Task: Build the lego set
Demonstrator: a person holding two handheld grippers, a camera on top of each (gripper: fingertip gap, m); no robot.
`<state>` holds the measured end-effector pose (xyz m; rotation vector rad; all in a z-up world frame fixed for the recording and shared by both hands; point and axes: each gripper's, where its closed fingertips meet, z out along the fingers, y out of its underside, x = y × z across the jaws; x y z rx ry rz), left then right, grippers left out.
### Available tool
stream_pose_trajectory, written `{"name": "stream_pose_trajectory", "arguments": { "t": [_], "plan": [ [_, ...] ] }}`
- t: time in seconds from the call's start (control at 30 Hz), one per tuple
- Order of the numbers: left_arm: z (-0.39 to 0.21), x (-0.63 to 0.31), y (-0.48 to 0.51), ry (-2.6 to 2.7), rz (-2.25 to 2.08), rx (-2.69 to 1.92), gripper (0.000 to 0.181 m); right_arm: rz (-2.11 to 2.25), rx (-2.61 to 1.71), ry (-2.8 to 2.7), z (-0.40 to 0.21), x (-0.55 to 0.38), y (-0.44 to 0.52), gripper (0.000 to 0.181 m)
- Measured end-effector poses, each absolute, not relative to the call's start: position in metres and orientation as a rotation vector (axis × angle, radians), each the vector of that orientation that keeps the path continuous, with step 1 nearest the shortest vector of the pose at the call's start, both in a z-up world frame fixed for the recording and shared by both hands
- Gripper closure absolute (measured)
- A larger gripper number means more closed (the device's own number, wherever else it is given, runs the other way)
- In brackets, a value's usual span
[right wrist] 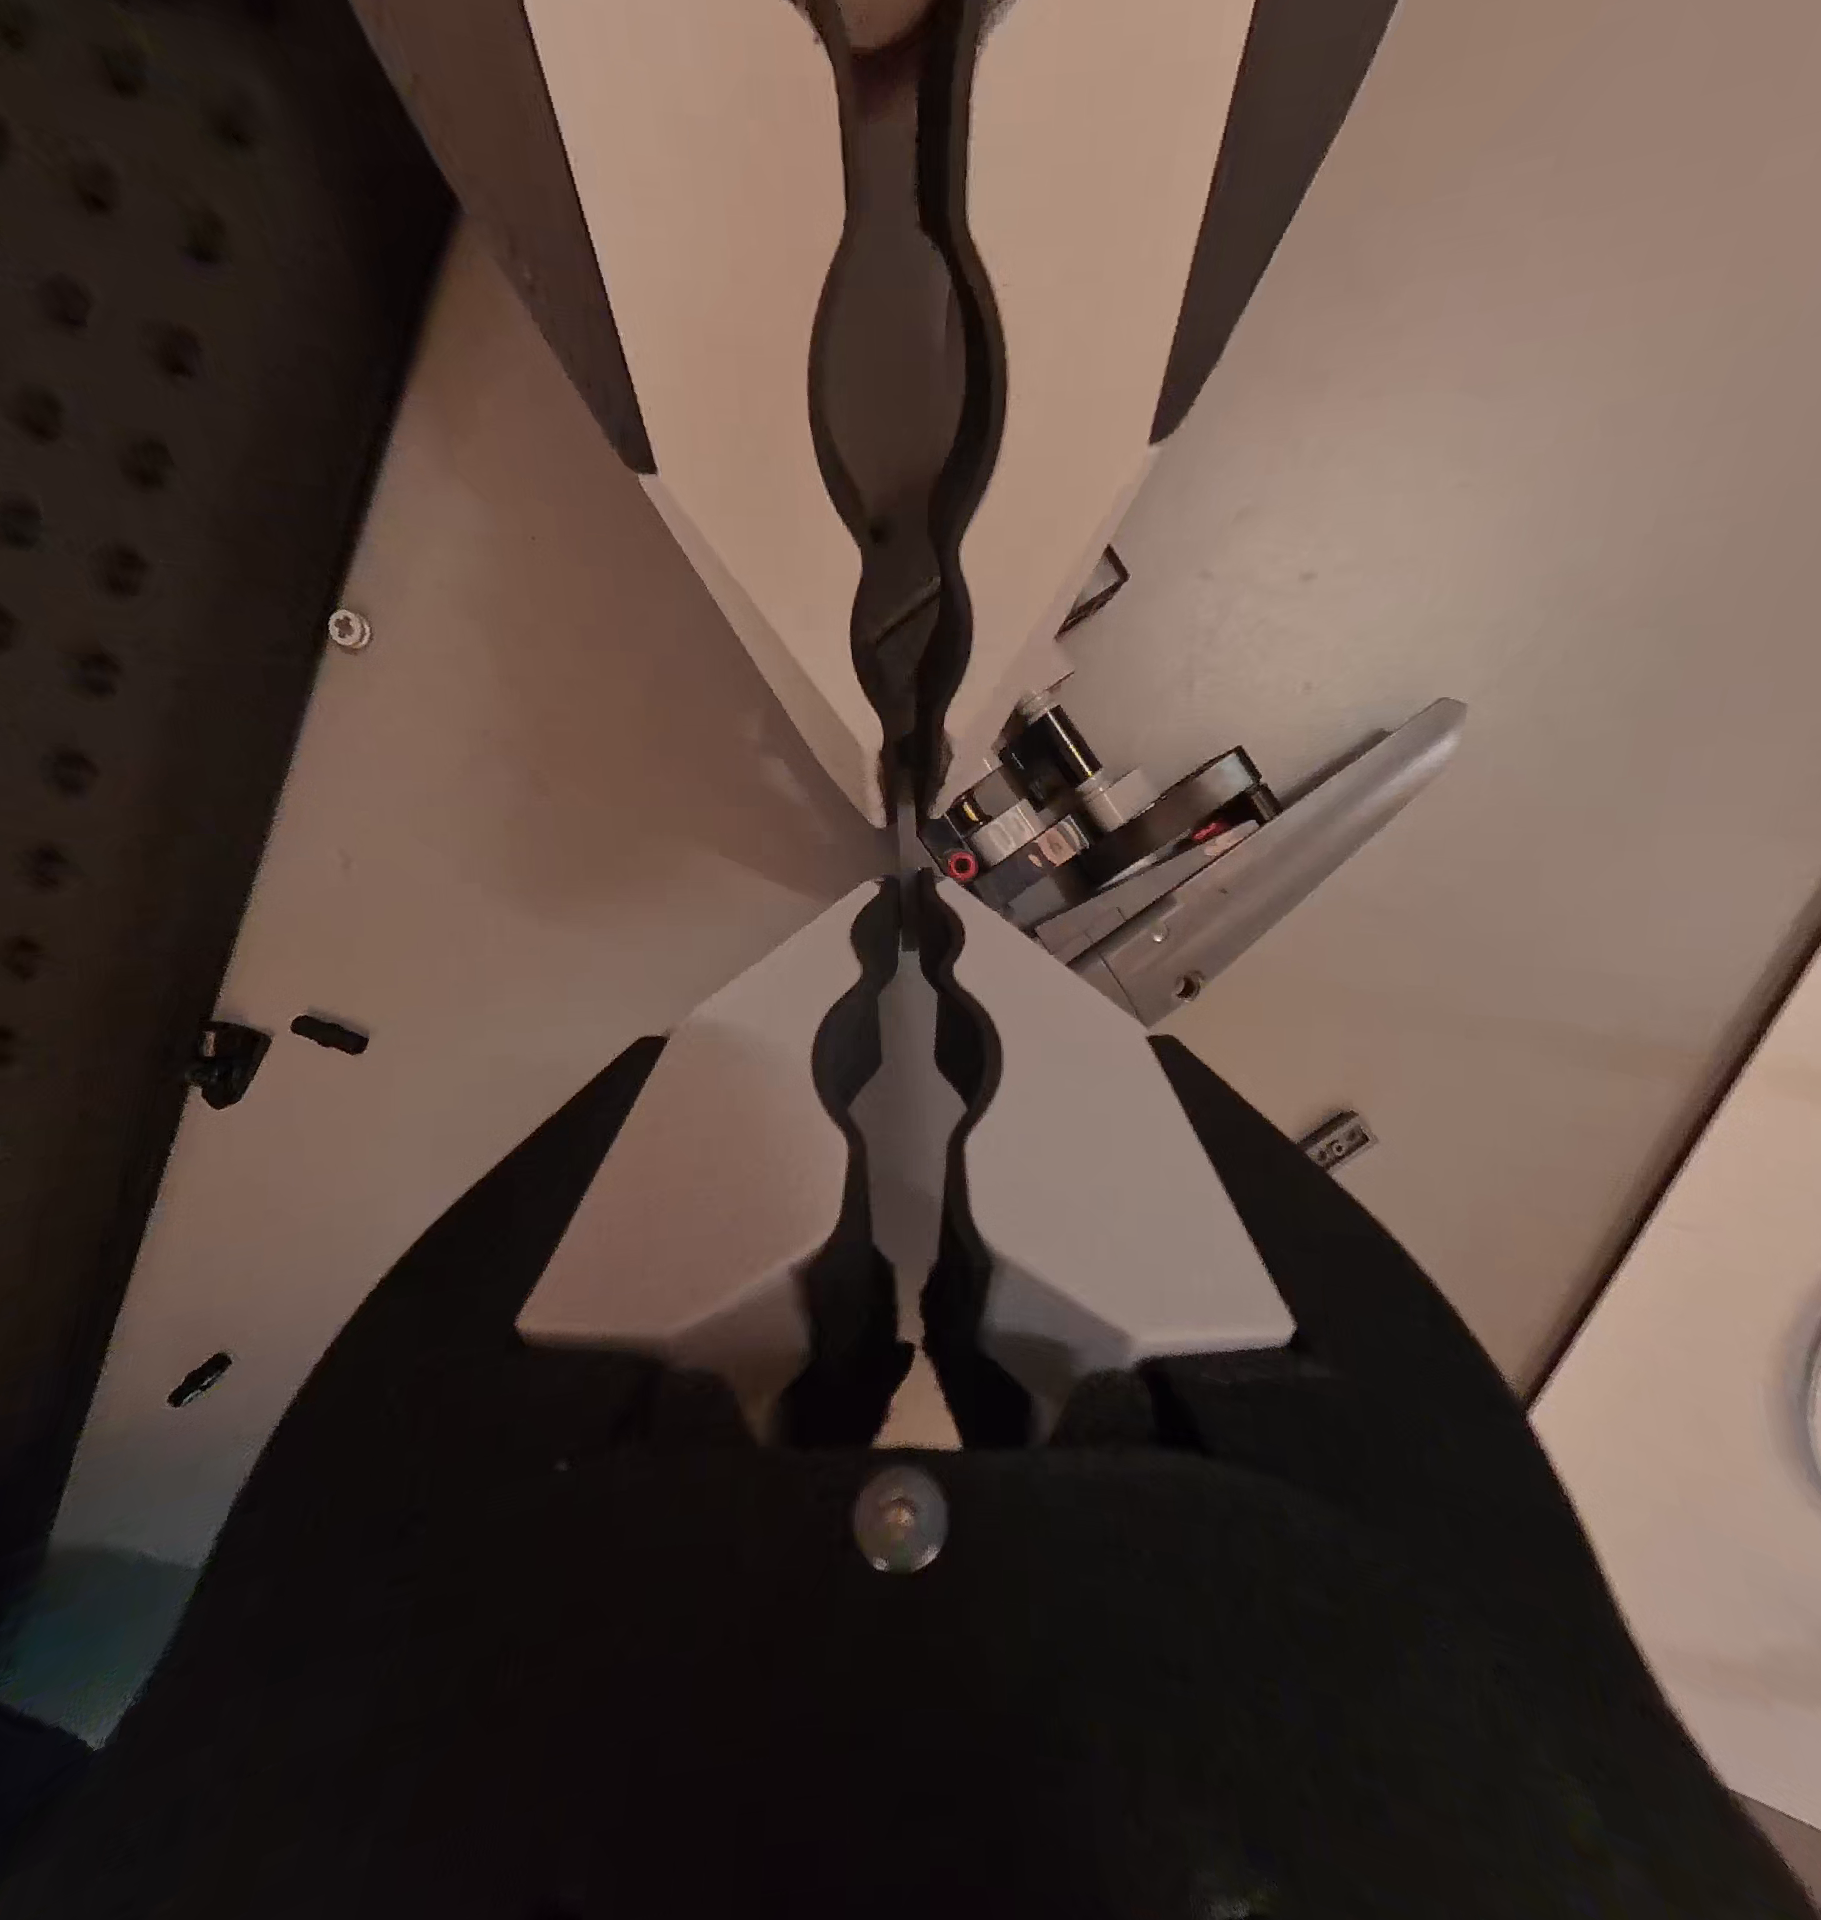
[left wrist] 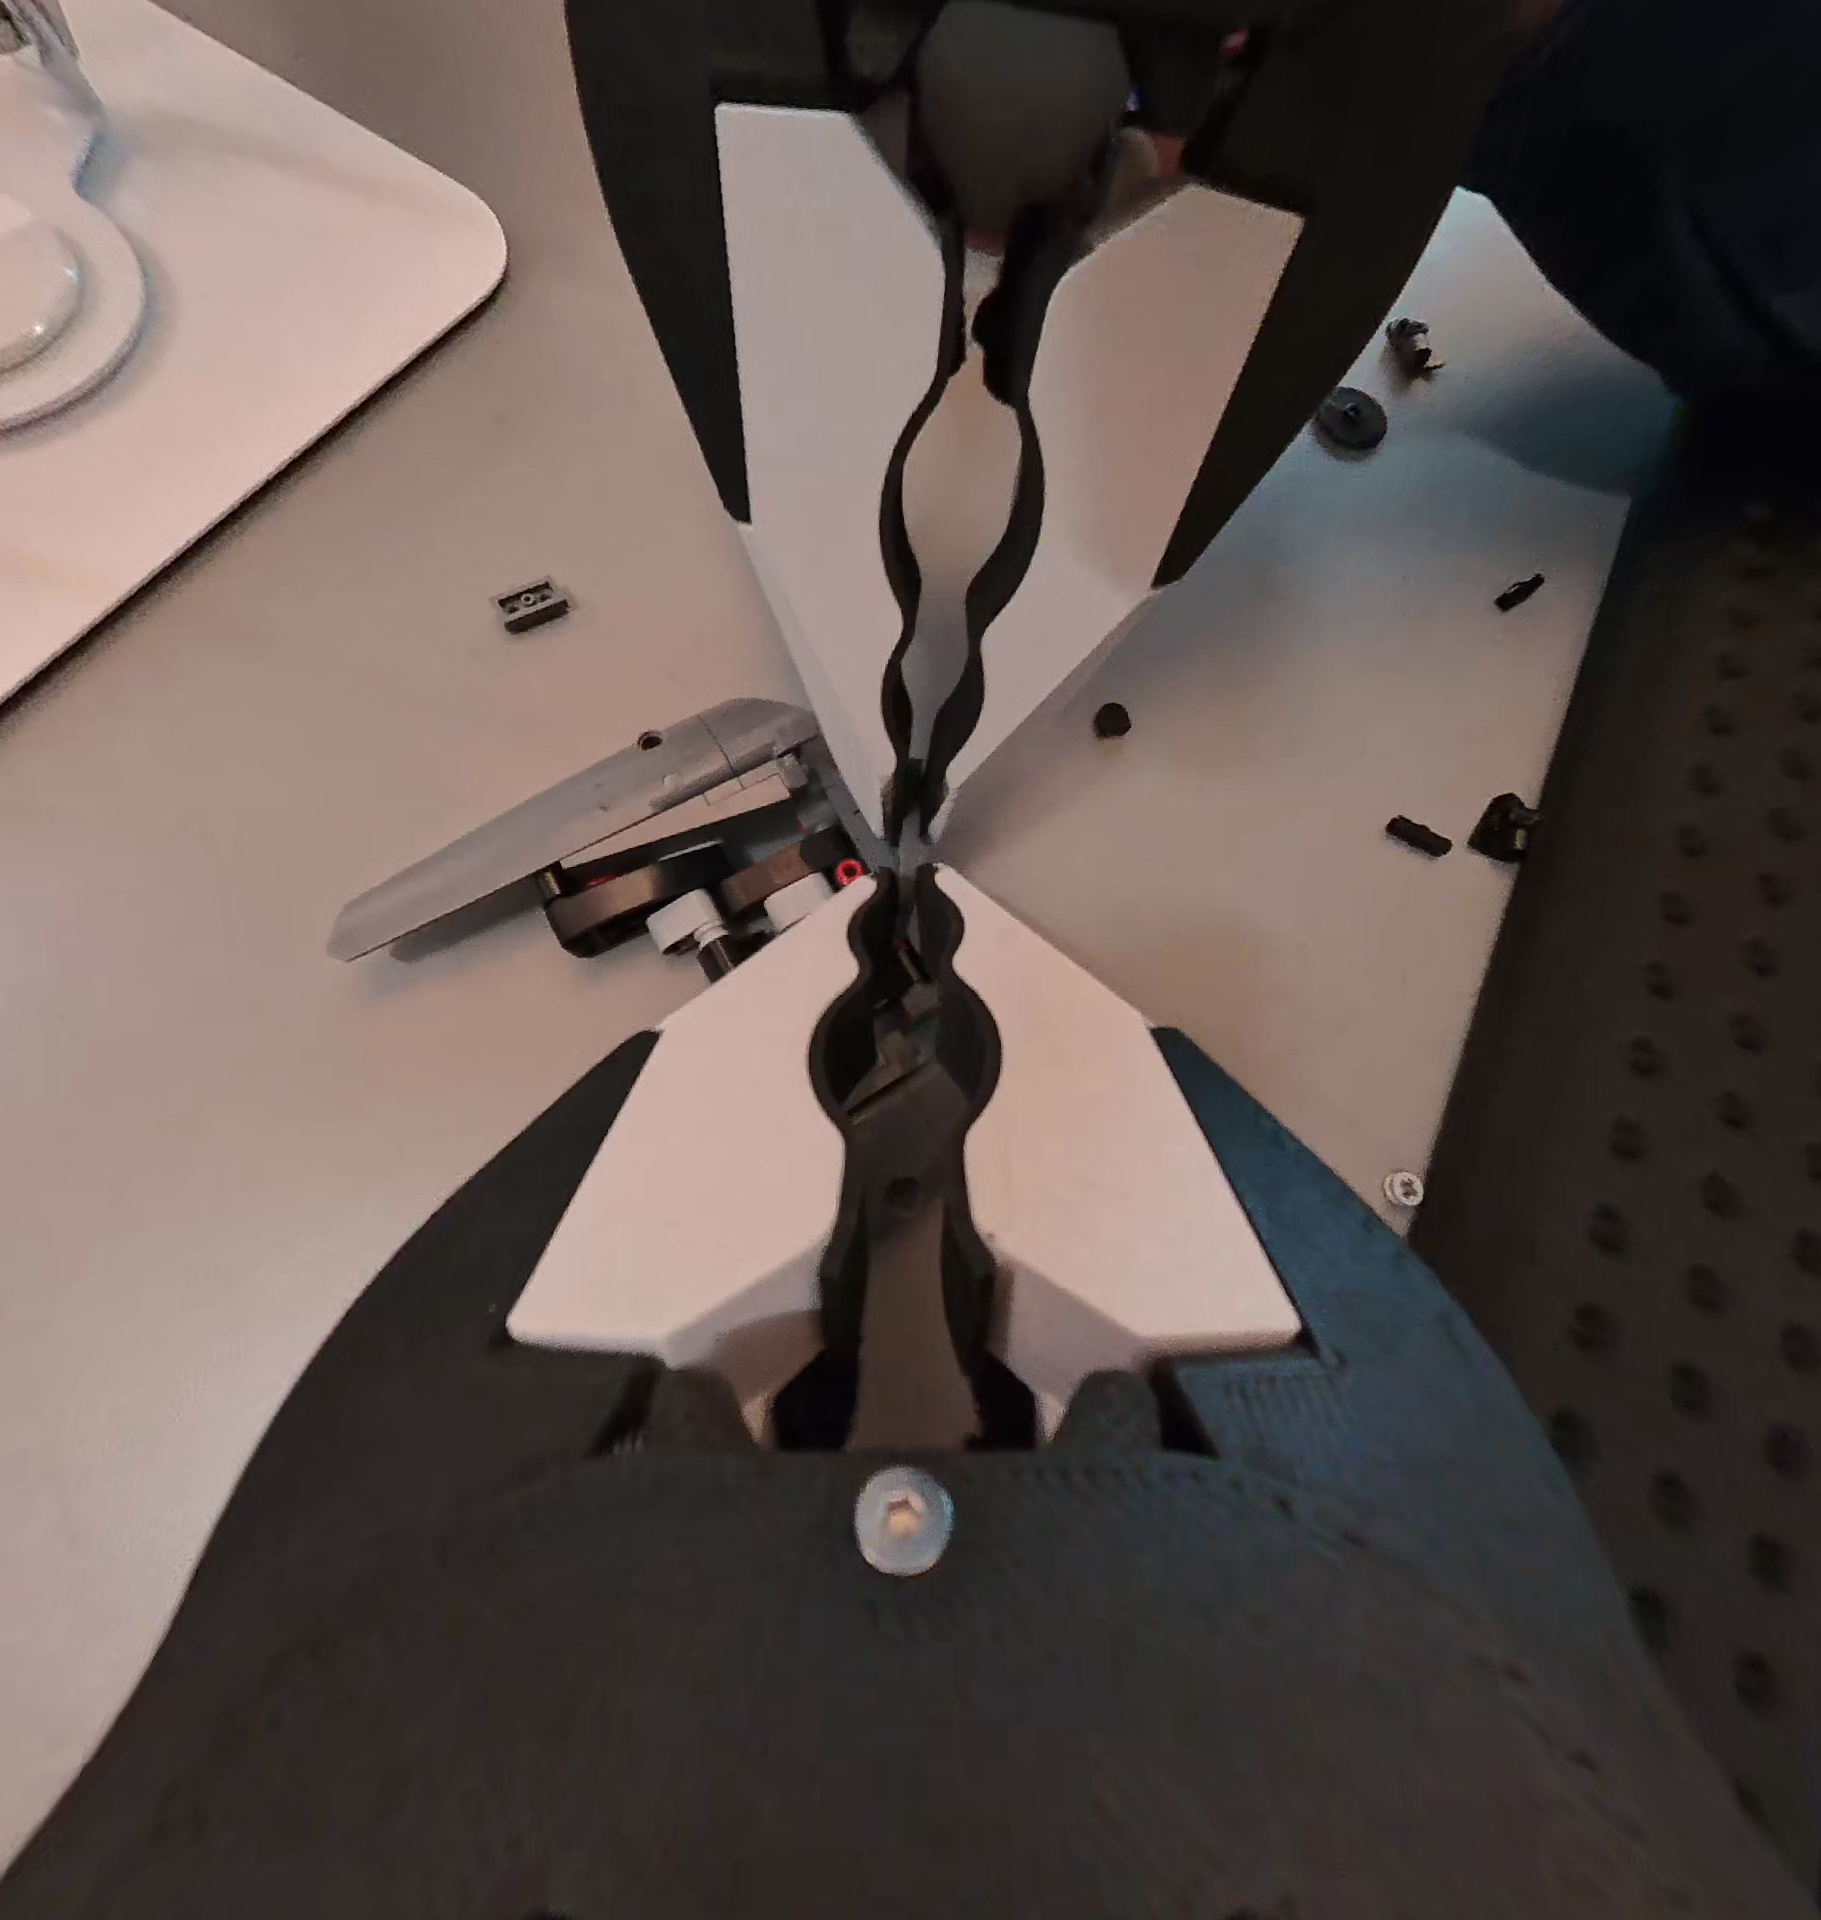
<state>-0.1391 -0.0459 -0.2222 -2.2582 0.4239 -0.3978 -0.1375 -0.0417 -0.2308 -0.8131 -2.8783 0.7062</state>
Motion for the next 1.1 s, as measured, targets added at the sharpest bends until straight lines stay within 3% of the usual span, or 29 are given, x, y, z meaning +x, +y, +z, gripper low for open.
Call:
{"name": "stream_pose_trajectory", "arguments": {
  "t": [0.3,0.53,0.9,1.1],
  "plan": [
    [-0.206,-0.147,-0.045,0.18,-0.693,-2.164,0.18,0.722,-0.716,-2.74,-0.216,-0.153,-0.042,0.164],
    [-0.201,-0.148,-0.045,0.097,-0.822,-2.114,0.18,0.749,-0.695,-2.741,-0.214,-0.152,-0.044,0.171],
    [-0.181,-0.157,-0.046,-0.042,-1.032,-1.95,0.18,0.592,-0.481,-2.579,-0.196,-0.164,-0.044,0.167],
    [-0.191,-0.162,-0.048,0.022,-0.832,-2.046,0.174,0.572,-0.51,-2.666,-0.211,-0.157,-0.042,0.168]
  ]
}}
